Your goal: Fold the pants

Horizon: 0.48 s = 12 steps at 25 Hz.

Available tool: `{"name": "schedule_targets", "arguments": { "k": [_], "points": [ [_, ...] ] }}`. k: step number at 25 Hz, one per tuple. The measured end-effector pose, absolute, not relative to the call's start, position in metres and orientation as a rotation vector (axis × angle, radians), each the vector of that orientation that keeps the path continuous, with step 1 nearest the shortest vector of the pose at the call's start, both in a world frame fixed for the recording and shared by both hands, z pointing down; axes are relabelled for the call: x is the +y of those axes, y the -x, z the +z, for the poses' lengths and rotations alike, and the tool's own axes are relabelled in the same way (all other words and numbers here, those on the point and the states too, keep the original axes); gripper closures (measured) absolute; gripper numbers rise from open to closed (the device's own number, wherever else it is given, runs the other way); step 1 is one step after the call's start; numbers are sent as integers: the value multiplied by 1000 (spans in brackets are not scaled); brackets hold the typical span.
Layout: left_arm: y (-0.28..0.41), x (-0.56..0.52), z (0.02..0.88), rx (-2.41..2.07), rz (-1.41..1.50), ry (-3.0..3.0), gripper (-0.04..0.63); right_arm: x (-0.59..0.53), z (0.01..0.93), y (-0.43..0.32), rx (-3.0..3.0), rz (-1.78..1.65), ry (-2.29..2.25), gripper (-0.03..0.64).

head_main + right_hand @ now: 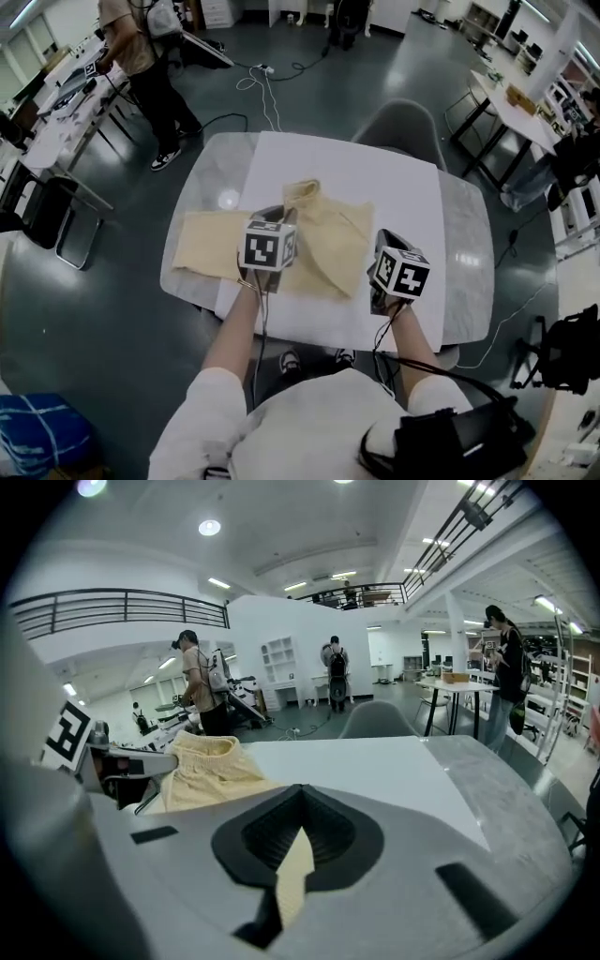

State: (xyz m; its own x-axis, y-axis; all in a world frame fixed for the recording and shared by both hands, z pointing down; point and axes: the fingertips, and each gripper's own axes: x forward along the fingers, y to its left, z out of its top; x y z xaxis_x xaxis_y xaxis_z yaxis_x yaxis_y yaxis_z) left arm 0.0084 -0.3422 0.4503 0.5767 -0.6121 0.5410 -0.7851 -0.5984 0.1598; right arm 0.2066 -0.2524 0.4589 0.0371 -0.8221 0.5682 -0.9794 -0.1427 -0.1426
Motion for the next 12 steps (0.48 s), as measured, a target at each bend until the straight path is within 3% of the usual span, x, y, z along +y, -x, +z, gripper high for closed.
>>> {"name": "schedule_targets", "arguments": {
  "k": [12],
  "points": [
    [124,-384,454,-1290,512,-2331,540,-303,487,-110,-1888,809,-1915,624]
  ]
}}
